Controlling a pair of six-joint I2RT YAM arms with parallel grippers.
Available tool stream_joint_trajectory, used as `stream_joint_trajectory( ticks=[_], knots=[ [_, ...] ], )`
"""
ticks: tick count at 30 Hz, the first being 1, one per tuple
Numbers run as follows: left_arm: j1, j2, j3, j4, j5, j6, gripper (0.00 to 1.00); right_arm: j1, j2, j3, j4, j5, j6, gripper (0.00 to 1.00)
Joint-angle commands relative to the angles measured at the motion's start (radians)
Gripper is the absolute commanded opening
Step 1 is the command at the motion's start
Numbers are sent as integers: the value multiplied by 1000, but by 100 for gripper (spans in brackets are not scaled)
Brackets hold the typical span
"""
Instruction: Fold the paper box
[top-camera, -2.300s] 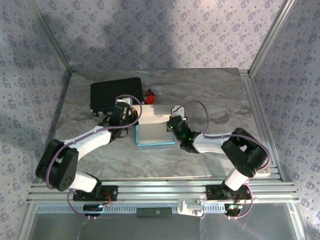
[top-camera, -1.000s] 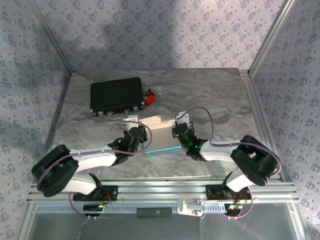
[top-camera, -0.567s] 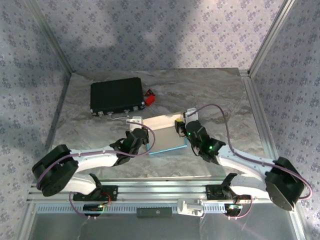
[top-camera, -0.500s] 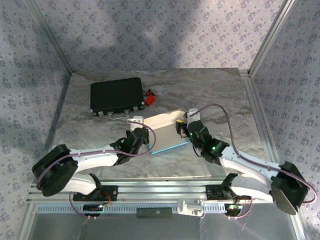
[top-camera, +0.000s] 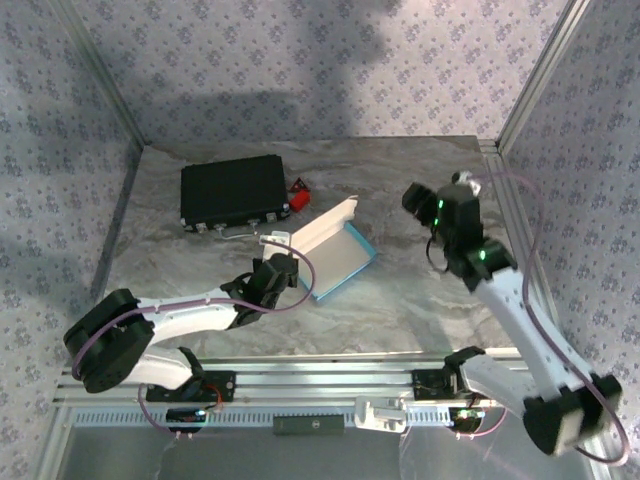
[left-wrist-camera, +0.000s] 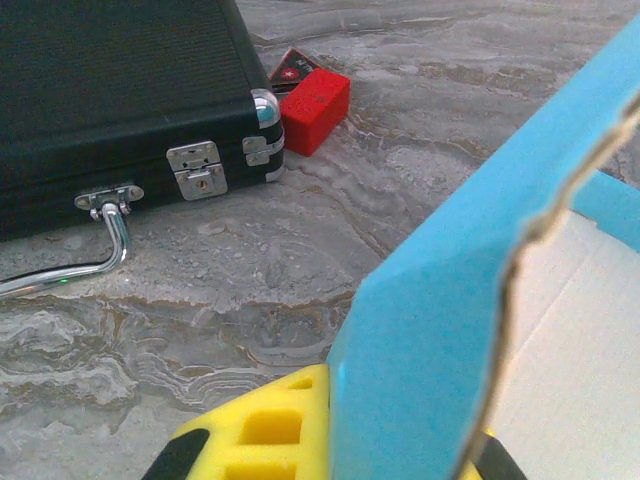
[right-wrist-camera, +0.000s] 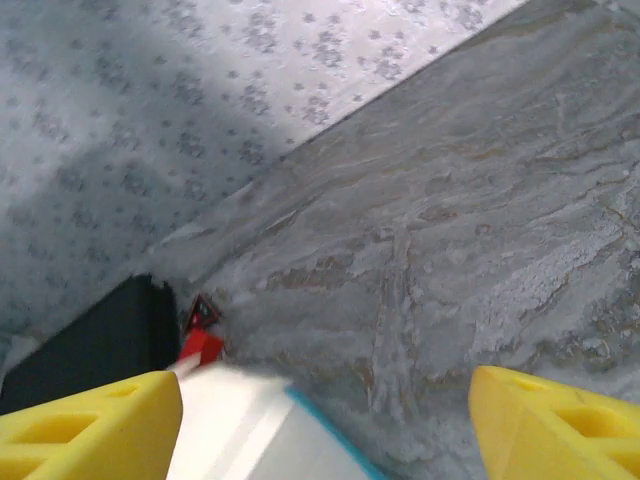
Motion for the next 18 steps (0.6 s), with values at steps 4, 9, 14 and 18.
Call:
stream_joint_trajectory(
  ticks=[4, 9, 14, 18],
  knots=[
    [33, -17, 43, -21, 90, 141, 0, -114, 505, 369, -92, -464, -9, 66],
    [173, -37, 62, -66, 333, 245, 0, -99, 803, 629, -244, -583, -10, 64],
    [275, 0, 117, -124, 472, 323, 0, -63, 848, 570, -203, -663, 80, 62],
    [302, 35, 160, -146, 491, 348, 0, -38, 830, 504, -179, -690, 145, 62]
  ],
)
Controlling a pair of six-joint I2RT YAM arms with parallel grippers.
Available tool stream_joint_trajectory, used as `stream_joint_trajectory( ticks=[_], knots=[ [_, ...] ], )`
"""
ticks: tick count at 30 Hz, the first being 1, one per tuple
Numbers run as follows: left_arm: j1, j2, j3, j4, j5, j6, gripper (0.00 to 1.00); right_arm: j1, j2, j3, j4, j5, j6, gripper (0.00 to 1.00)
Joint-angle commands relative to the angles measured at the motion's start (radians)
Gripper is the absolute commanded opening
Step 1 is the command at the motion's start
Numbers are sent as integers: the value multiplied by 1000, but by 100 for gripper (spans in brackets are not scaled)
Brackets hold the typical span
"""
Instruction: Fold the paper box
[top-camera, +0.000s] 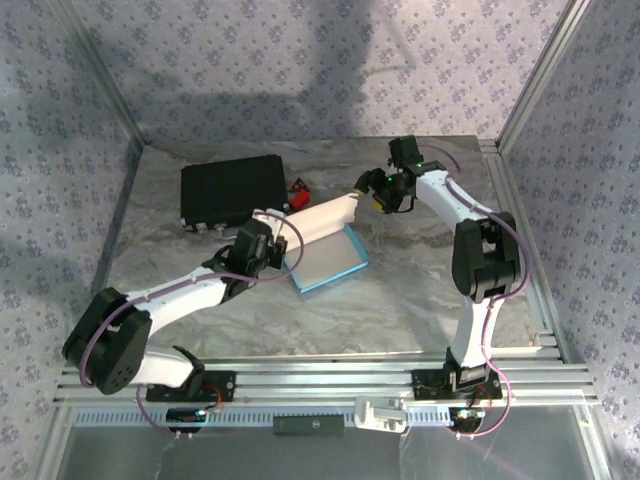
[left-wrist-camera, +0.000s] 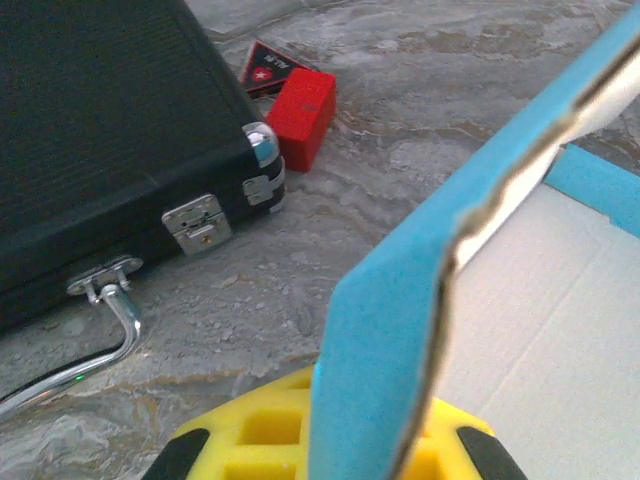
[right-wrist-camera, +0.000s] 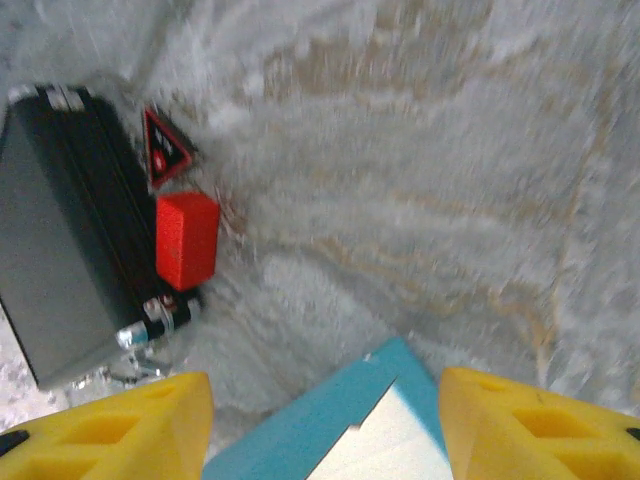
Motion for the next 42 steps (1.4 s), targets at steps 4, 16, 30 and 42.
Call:
stream_joint_trajectory(
  ticks=[4, 16, 30, 42],
  knots=[
    [17, 38, 51, -26, 80, 55, 0, 18, -86, -111, 42, -48, 111, 59],
    [21, 40, 58, -34, 108, 76, 0, -53, -8, -32, 84, -59, 57, 55],
    [28, 80, 99, -47, 75, 40, 0, 2, -11, -108, 144, -167, 201, 55],
    [9, 107, 94, 13, -8, -191, 0, 45, -58, -277, 271, -178, 386, 55]
  ],
)
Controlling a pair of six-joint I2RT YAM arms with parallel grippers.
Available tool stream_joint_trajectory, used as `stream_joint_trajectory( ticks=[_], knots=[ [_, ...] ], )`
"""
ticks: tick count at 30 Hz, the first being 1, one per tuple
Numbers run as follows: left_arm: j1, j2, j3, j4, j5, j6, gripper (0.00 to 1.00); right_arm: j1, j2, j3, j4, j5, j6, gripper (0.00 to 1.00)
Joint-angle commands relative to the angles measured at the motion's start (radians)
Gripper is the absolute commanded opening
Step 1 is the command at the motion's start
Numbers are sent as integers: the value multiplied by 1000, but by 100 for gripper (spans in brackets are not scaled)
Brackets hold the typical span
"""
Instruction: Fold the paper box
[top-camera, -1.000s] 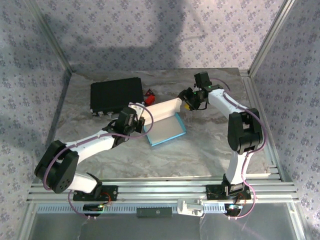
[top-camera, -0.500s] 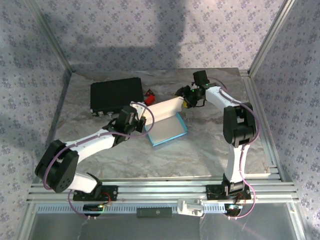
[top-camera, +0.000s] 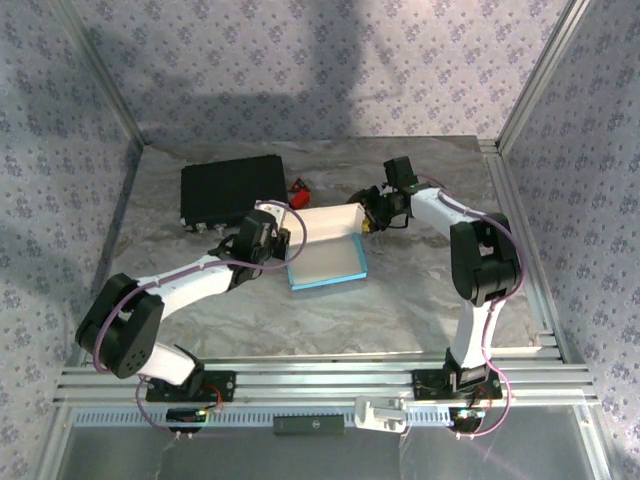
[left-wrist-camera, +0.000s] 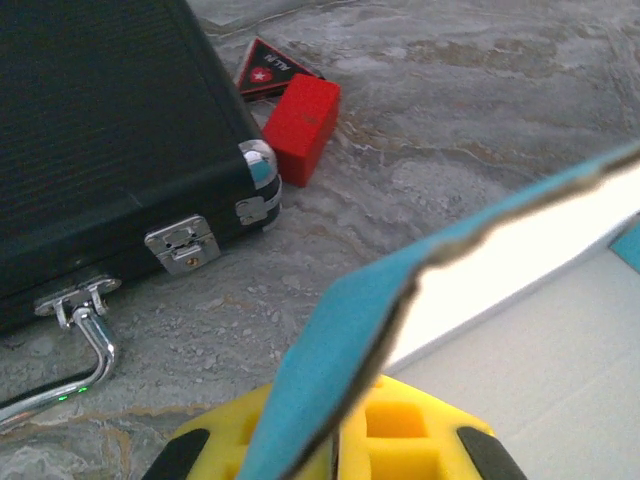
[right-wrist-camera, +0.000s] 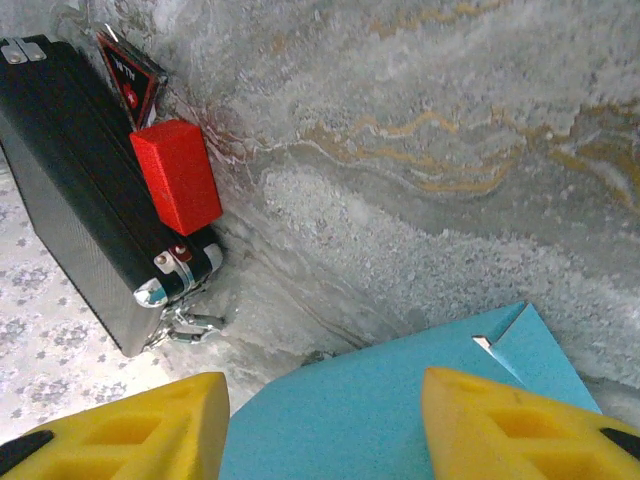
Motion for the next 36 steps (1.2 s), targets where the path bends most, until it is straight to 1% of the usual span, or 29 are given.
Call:
stream_joint_trajectory(
  ticks=[1, 5, 8, 11, 14, 18, 24, 29, 32, 36],
  knots=[
    [-18, 19, 11, 36, -26, -123, 0, 23, -32, -66, 60, -18, 111, 55],
    [-39, 22, 10, 69, -39, -199, 0, 37, -60, -117, 120, -1, 192, 55],
    [-61, 25, 12, 95, -57, -233, 0, 49, -74, -123, 135, 13, 228, 54],
    [-72, 36, 21, 105, -62, -248, 0, 64, -82, -123, 152, 21, 251, 50],
    [-82, 50, 17, 125, -64, -258, 0, 70, -87, -163, 152, 26, 258, 50],
    [-96, 63, -26, 201, -73, -285, 0, 75, -109, -183, 156, 57, 269, 50],
    [-117, 71, -96, 292, -118, -323, 0, 69, -116, -209, 155, 87, 252, 50],
    [-151, 77, -135, 314, -180, -283, 0, 39, -150, -251, 129, 104, 192, 52],
    [-153, 63, -142, 298, -197, -256, 0, 10, -188, -246, 37, 135, 117, 54],
    [-153, 16, -126, 254, -204, -213, 0, -65, -263, -254, -51, 167, 31, 57]
  ],
)
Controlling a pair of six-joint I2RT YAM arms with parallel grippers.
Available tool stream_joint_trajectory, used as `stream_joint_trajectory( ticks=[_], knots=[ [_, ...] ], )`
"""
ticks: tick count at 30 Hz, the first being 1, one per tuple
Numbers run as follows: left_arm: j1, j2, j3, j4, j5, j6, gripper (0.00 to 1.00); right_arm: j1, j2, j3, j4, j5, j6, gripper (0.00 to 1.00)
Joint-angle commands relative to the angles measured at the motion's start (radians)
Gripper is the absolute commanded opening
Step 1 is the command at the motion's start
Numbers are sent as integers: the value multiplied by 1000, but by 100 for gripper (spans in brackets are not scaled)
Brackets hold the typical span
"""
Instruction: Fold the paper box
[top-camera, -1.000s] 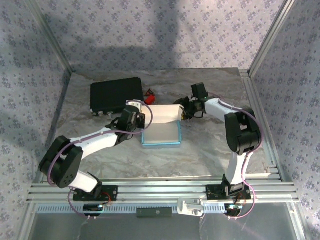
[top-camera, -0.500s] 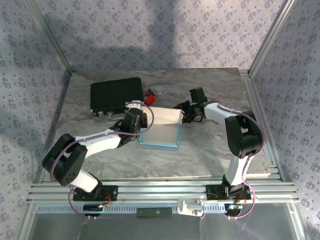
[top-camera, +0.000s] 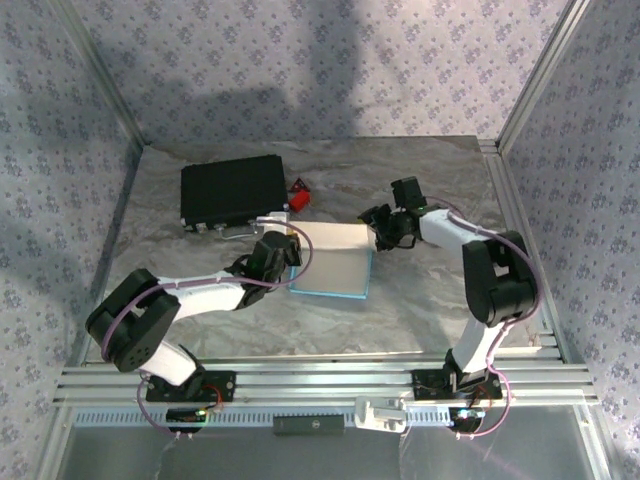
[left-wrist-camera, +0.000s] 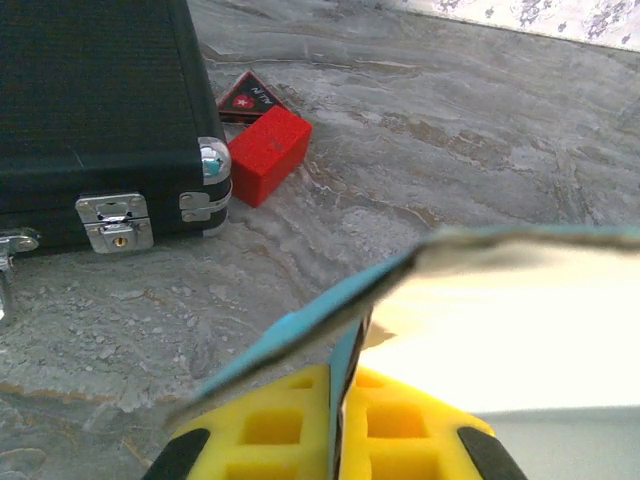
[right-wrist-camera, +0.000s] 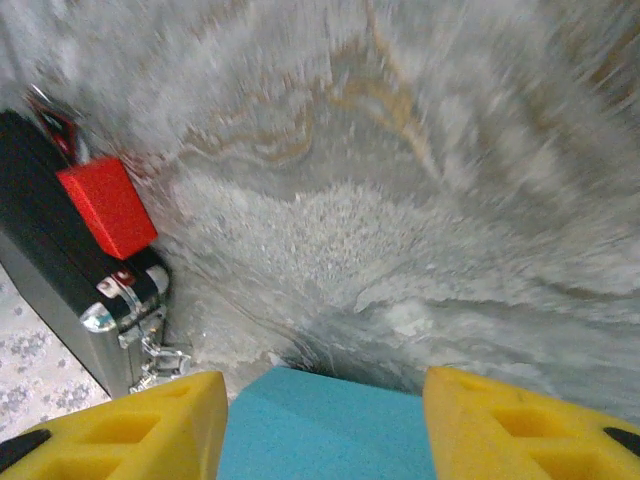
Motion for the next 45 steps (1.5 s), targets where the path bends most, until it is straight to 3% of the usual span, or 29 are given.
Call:
stream_joint_trajectory(
  ticks=[1, 5, 11, 14, 16, 19, 22, 28, 32, 35, 39, 45],
  knots=[
    [-4, -38, 12, -71, -15, 47, 0, -67, -97, -12, -122, 46, -107, 58],
    [-5, -42, 49, -103, -2, 80, 0, -130, -155, -21, -116, -4, -133, 58],
    [-5, -32, 78, -133, -2, 95, 0, -155, -85, 66, -123, -61, -152, 48],
    [-5, -41, 80, -149, -3, 94, 0, -183, -46, 104, -32, -75, -171, 40],
    [-6, -49, 79, -156, -6, 101, 0, -183, -1, 210, -54, -77, -260, 32],
    [-2, -65, 85, -188, -6, 128, 0, -166, 73, 363, -168, -39, -453, 30],
    [39, -102, 94, -234, 115, 186, 0, -164, 86, 396, -190, -30, -584, 27],
    [195, -154, 160, -450, 449, 357, 0, -116, 44, 301, -114, -12, -786, 26],
    [288, -153, 215, -608, 549, 483, 0, -31, 29, 231, -60, 72, -975, 21],
    [353, -136, 227, -639, 614, 531, 0, -10, -20, 57, 141, 90, -1063, 21],
    [357, -97, 251, -651, 584, 532, 0, -9, -109, -218, 548, 77, -1102, 23],
    [357, -61, 251, -642, 553, 546, 0, -7, -21, -117, 444, 97, -1113, 25]
  ],
)
